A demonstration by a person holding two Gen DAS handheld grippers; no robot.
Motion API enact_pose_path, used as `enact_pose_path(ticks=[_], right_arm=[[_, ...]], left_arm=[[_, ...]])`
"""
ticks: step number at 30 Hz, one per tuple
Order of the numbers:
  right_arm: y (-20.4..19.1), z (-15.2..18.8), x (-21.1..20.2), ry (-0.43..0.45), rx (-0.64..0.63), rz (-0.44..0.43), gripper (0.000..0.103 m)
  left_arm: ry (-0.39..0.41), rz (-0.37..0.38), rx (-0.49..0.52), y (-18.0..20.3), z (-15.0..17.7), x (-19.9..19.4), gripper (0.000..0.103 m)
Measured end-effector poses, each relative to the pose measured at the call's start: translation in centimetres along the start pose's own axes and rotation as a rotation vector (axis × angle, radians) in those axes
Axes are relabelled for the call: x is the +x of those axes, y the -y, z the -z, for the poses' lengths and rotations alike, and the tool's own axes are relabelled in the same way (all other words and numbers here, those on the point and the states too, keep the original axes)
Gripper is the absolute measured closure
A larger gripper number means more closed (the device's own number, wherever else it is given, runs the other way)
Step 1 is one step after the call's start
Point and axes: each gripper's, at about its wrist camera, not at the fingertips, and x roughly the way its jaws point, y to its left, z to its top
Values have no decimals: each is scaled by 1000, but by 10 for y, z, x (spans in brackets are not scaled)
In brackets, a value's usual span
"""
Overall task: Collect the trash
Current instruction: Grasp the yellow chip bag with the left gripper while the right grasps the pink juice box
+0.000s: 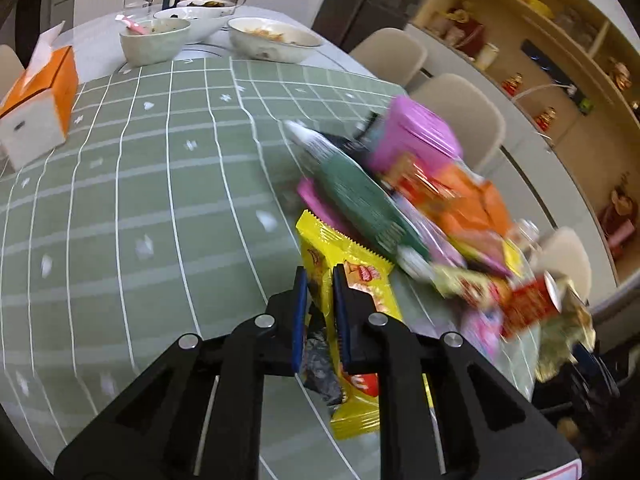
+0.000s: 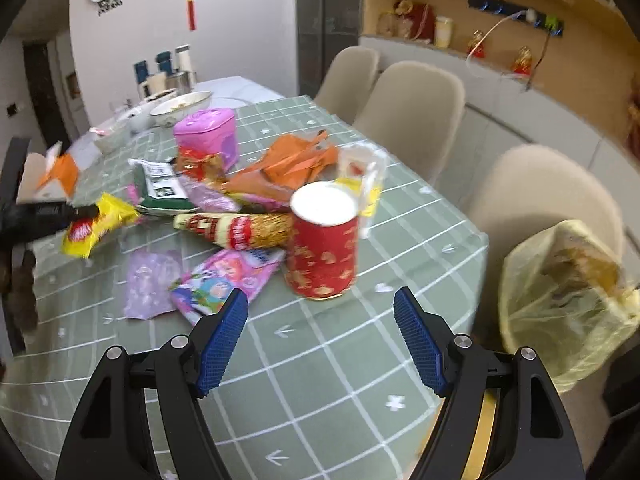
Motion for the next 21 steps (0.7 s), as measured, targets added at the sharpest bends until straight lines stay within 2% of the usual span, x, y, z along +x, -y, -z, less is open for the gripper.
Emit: enact_pose_path(ticks=[3, 5, 7, 9, 13, 16, 18, 20, 21], right_arm=[[-8, 3, 16, -20, -33, -70, 31], [-15, 3, 32, -27, -43, -122, 31], [-18, -1, 49, -45, -15, -153, 33], [-22, -6, 67, -67, 44, -183, 33], [-40, -12, 106, -144, 85, -161, 41], [-58, -17, 115, -115, 12, -111, 44], [-65, -17, 118, -109, -33, -116, 72], [-68, -17, 116, -119, -60, -161, 87], [-65, -16, 112, -122, -48, -193, 90]], left_arm=[[4, 1, 1, 16, 31, -21, 91], [23, -25, -3, 25, 49, -32, 91], [24, -59, -42, 29, 61, -39, 91], [9, -53, -87, 28, 71, -45, 91], [5, -105, -79, 29, 90, -59, 90], [9, -109, -81, 25, 101, -72, 90], [6, -112, -74, 21, 105, -77, 90], [3, -103, -75, 18, 106, -80, 90], [5, -98, -74, 17, 106, -82, 90]])
